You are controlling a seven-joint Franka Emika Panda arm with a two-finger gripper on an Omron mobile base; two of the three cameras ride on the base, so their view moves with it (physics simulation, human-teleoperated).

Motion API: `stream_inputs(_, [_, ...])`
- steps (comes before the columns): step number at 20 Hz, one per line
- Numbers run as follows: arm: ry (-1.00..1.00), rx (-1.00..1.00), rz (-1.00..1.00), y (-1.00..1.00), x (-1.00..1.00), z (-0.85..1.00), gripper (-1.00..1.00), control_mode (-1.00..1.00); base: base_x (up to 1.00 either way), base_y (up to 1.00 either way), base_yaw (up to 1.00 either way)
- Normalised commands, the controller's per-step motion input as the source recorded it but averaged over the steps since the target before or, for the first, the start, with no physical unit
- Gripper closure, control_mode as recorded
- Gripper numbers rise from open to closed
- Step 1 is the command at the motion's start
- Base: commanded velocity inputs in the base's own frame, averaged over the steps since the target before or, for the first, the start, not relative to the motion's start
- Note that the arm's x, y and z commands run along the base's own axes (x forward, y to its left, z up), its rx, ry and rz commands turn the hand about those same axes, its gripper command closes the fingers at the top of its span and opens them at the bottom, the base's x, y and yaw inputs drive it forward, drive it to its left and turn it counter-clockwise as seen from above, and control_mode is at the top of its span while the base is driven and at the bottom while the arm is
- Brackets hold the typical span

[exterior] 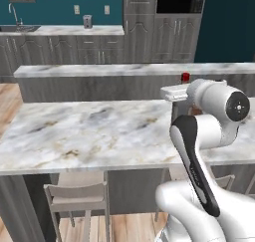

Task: Open the cabinet directly in front. Then move the liquor and the cup to the dining counter with the jar on it.

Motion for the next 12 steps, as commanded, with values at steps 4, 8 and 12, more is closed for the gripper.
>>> stream_inputs(4, [0.1, -0.04, 0.0, 0.0, 0.04, -0.35, 1.0, -1.0, 0.0, 0.0, 0.0])
stream_inputs(8, [0.0, -0.07, 0.0, -0.01, 0.38, -0.28, 1.0, -1.0, 0.0, 0.0, 0.0])
stream_inputs(12, [0.0, -0.02, 0.0, -0.05, 0.67, -0.35, 1.0, -1.0, 0.0, 0.0, 0.0])
